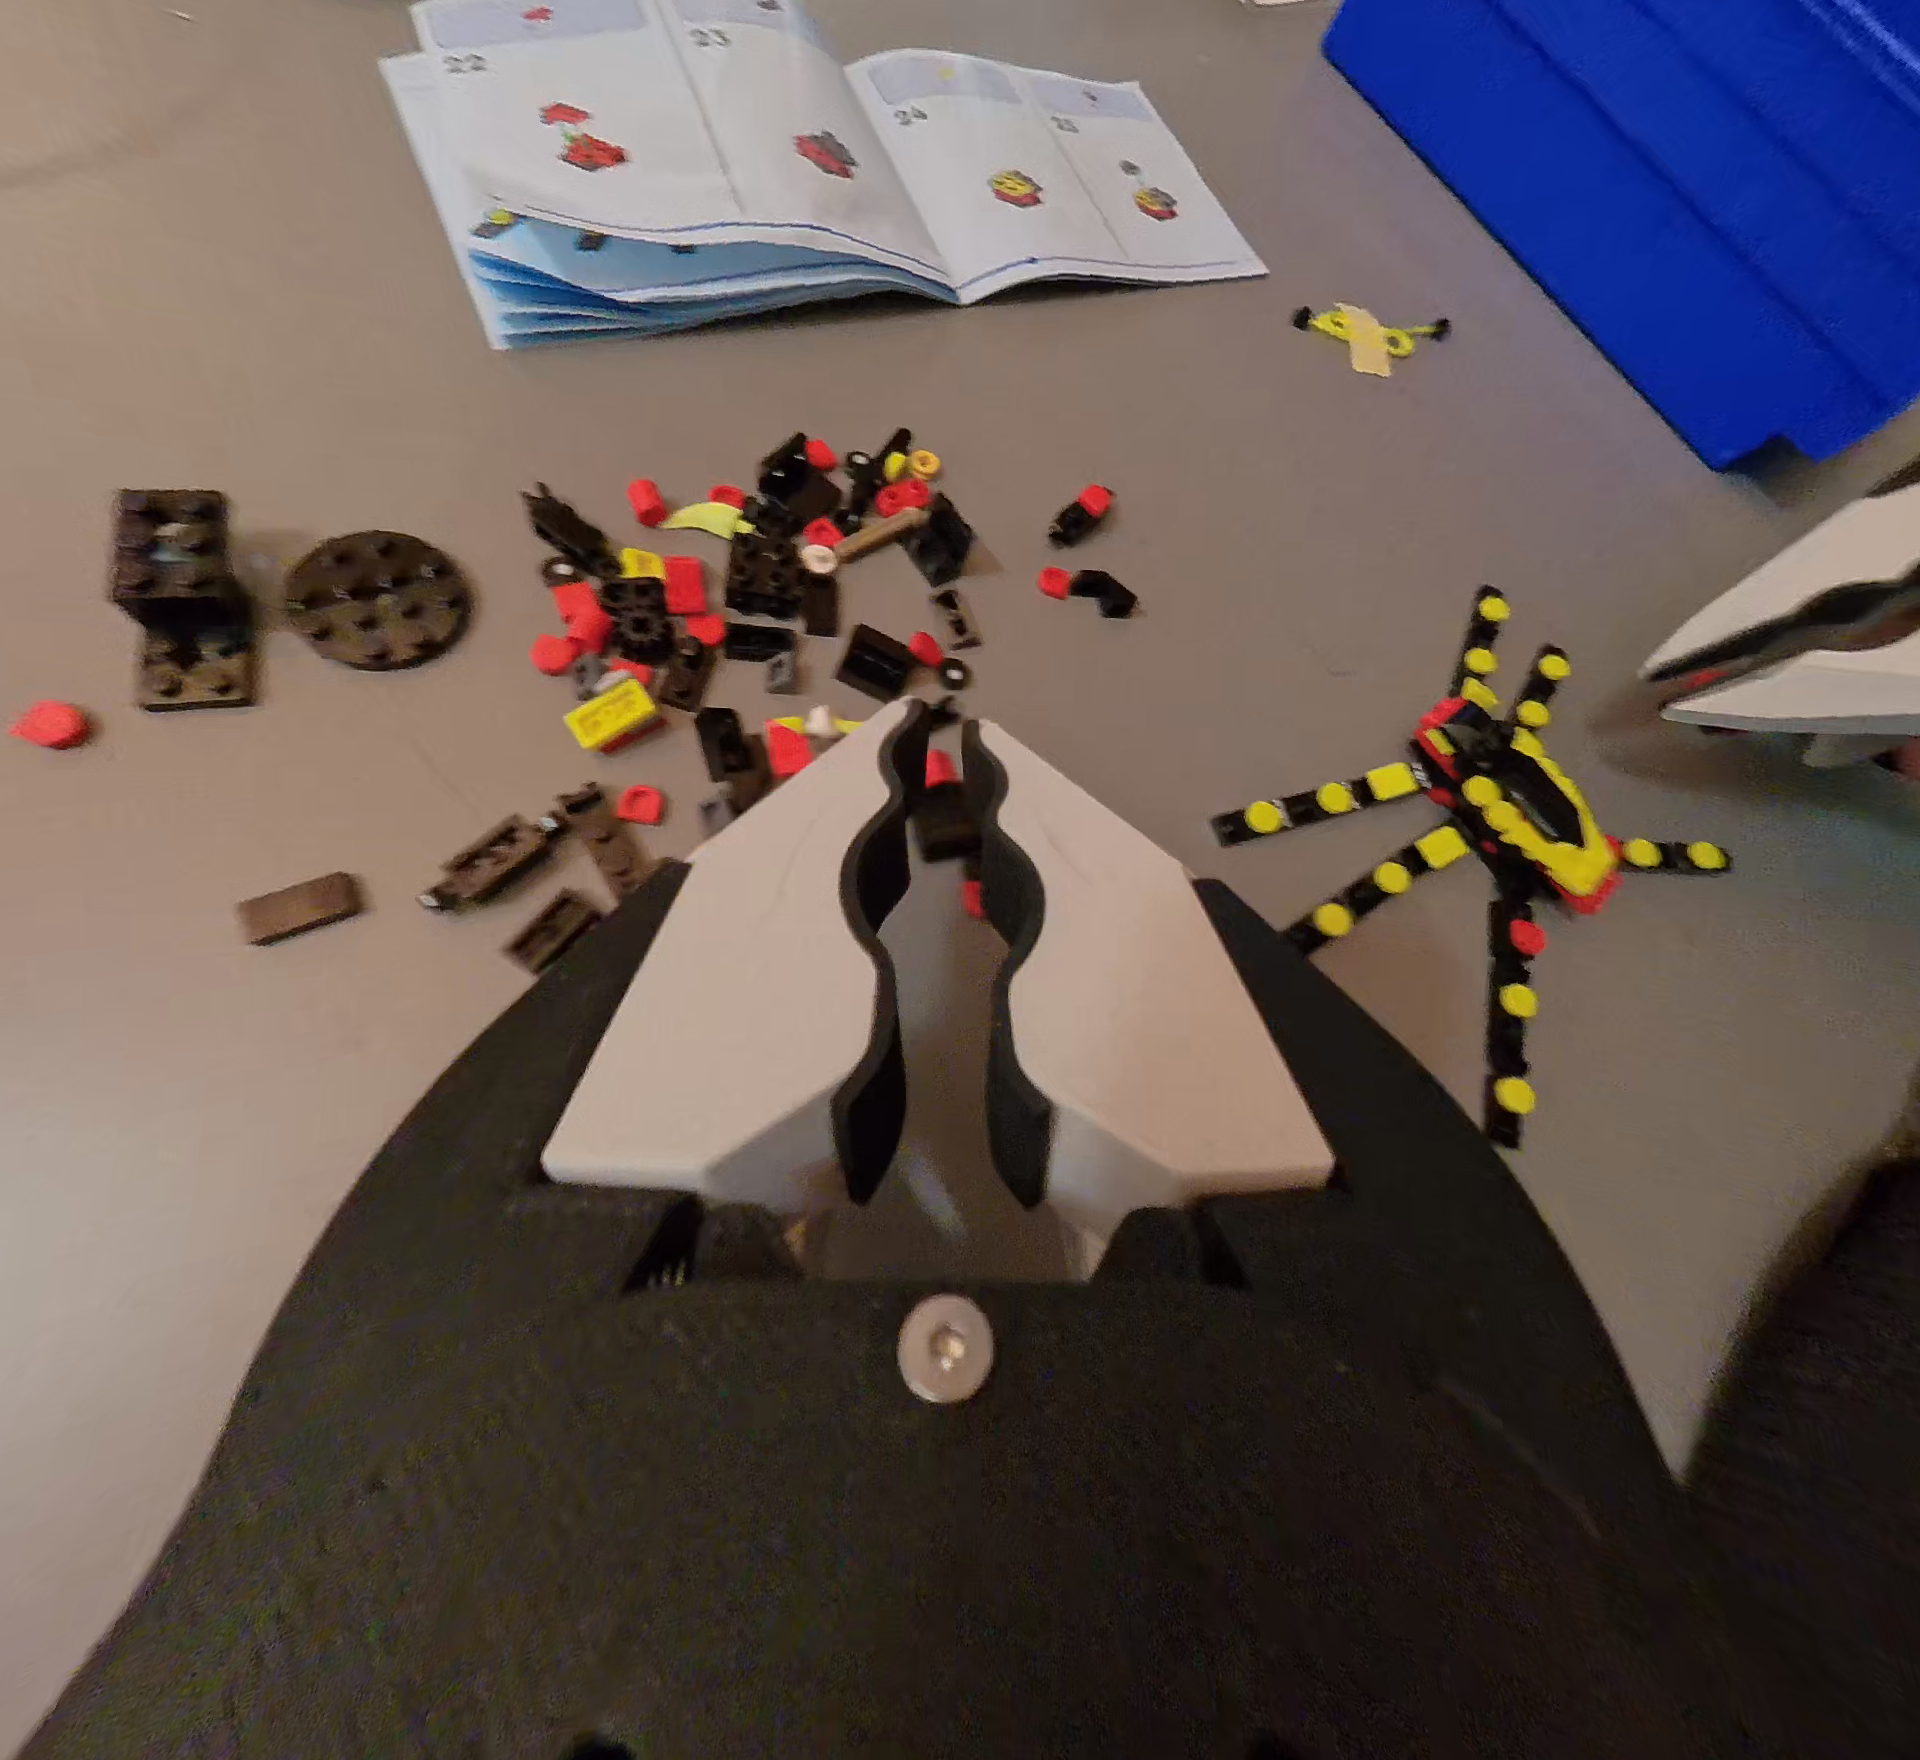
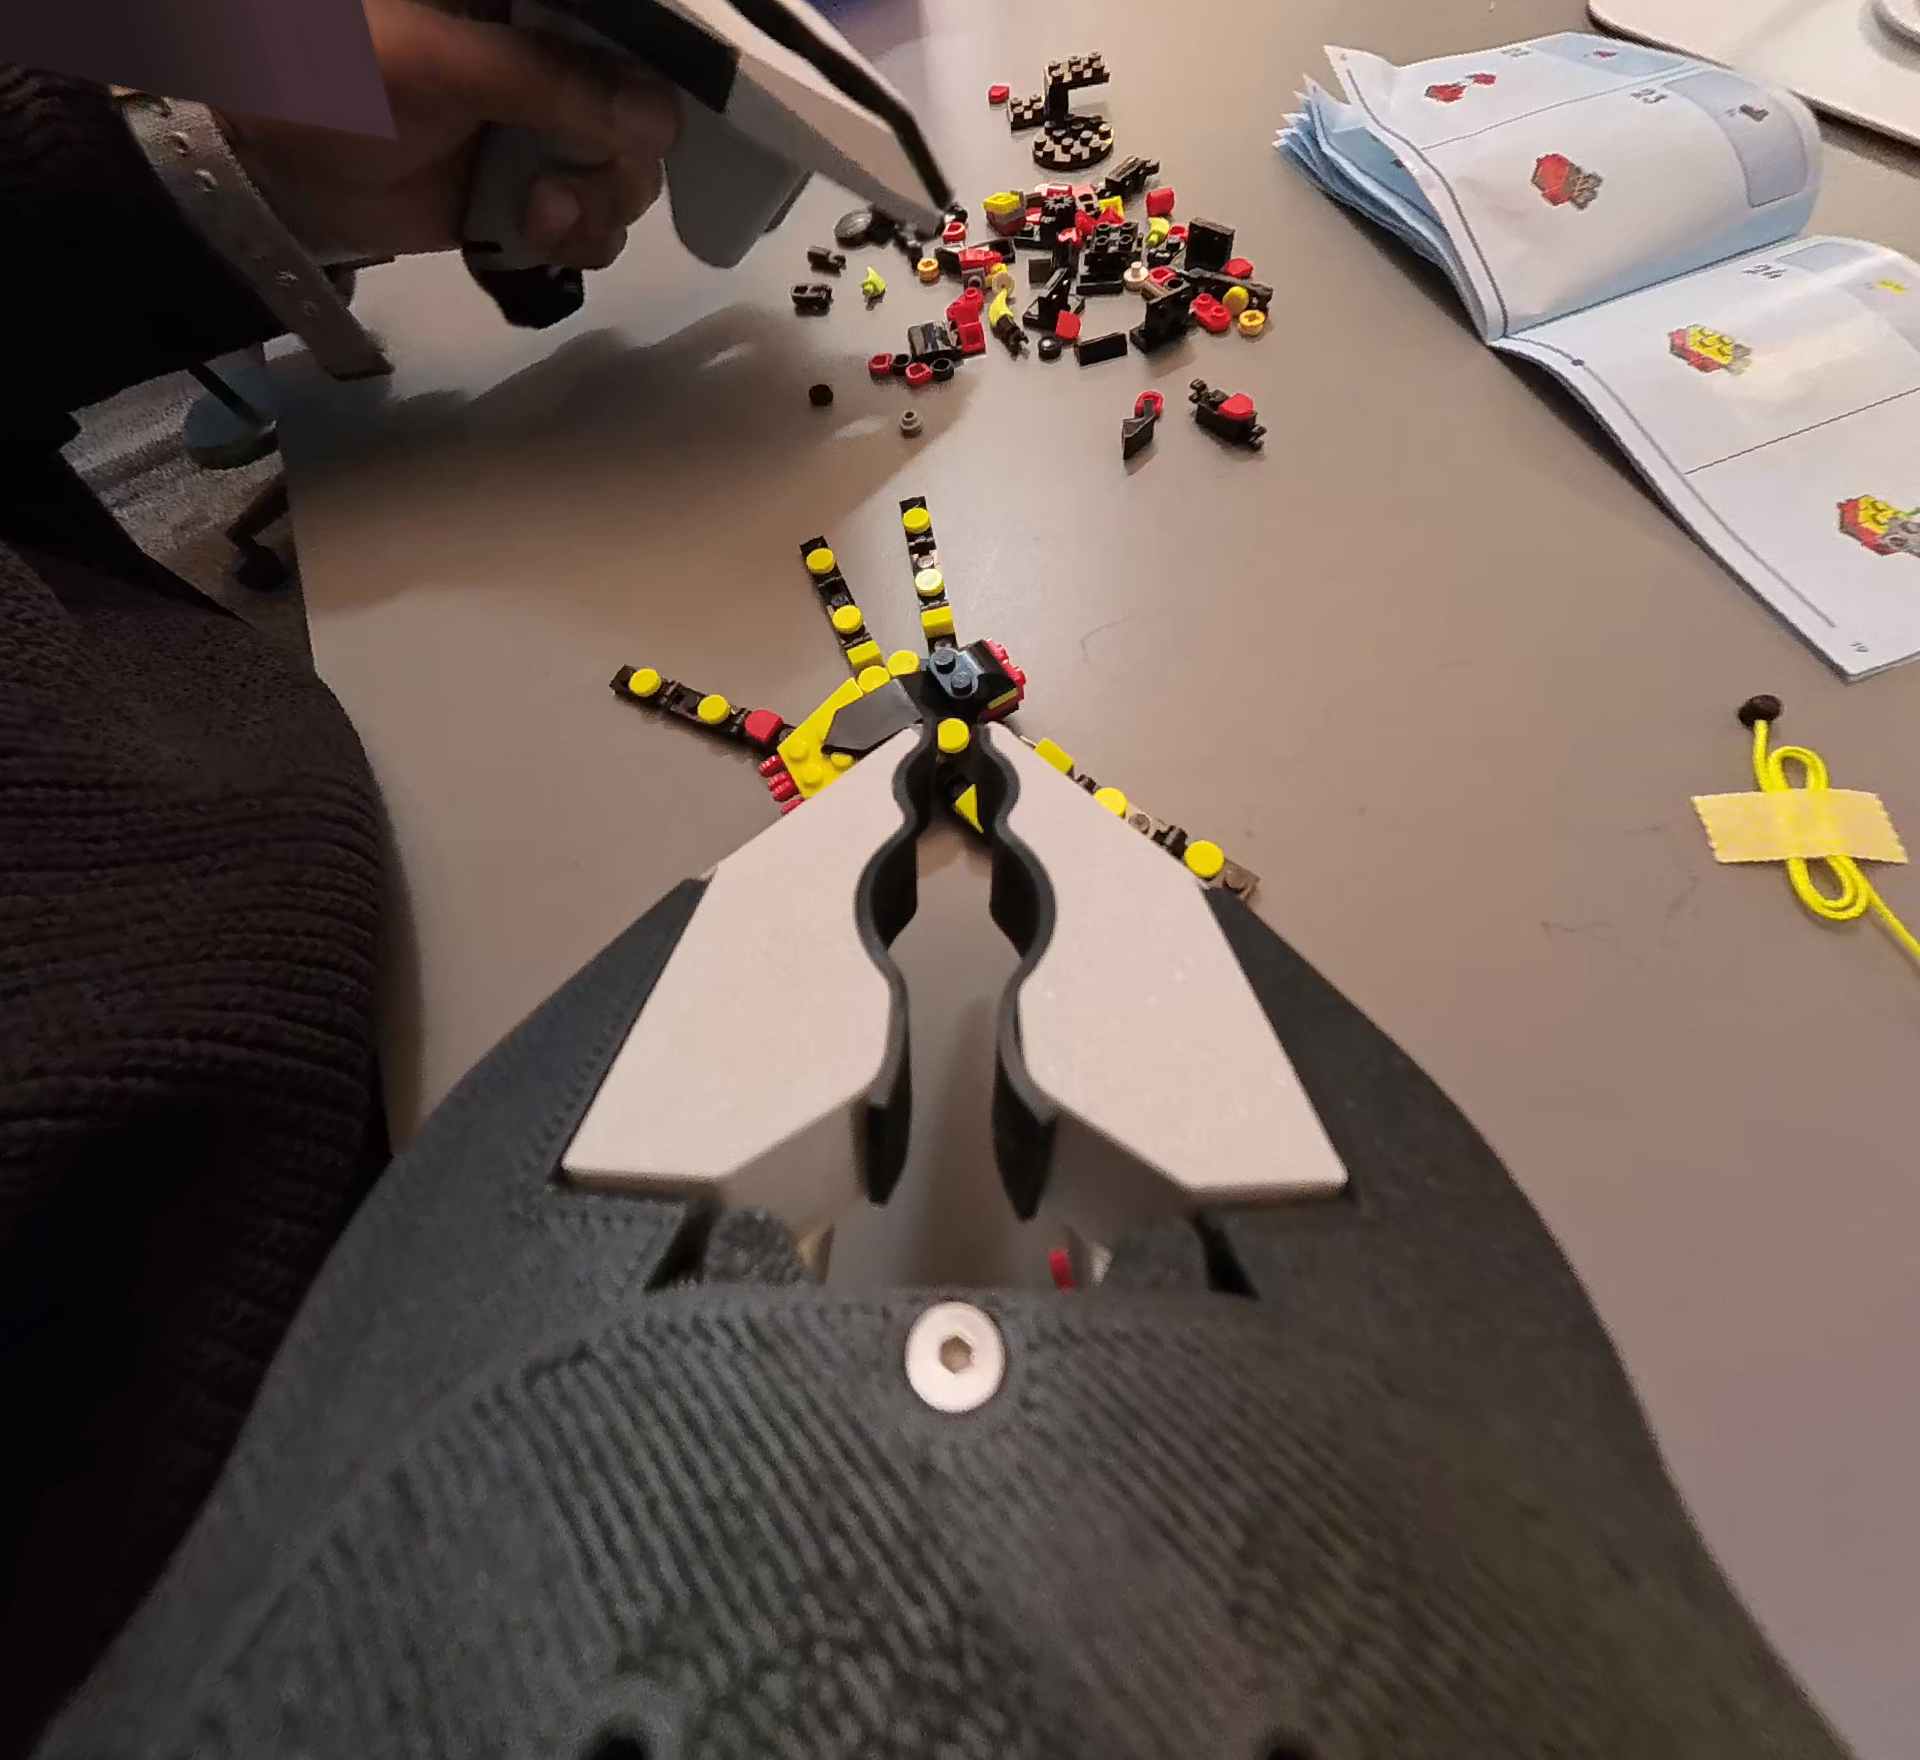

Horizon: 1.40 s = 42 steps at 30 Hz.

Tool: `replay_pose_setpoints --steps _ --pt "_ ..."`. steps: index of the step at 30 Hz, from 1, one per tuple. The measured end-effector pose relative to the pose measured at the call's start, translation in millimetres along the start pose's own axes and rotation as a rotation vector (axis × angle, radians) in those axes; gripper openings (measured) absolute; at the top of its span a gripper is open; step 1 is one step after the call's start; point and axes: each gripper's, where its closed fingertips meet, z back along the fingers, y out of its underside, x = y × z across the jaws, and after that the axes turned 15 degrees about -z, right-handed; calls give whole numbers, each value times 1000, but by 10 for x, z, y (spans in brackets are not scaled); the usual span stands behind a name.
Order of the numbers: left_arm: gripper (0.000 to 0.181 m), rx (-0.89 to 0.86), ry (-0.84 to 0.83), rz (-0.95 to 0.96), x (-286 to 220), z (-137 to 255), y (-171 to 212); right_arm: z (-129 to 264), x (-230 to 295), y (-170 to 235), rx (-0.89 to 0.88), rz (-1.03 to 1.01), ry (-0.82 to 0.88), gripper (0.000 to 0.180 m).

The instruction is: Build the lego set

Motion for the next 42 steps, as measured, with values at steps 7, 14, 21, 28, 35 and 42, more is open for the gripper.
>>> replay_pose_setpoints --steps 7,14,21,28,35,42 --pt "1 57 -139 -22 470 -33 58 -15 -12 -4 -2 -9 -7 4" --pt "1 118 -106 -45 568 -234 150 -20 -43 -13 -7 -27 -11 5" --pt "3 149 -83 -58 531 -277 183 -30 -88 -15 -12 -55 -19 5" --pt "7 144 -80 -38 548 -281 174 -28 -100 -23 -17 -64 -22 5" --pt "11 145 -84 -49 549 -288 168 76 -69 -177 -88 -1 -5 0" --pt "6 142 -77 -39 552 -289 168 1119 -466 -753 -525 6 174 0"
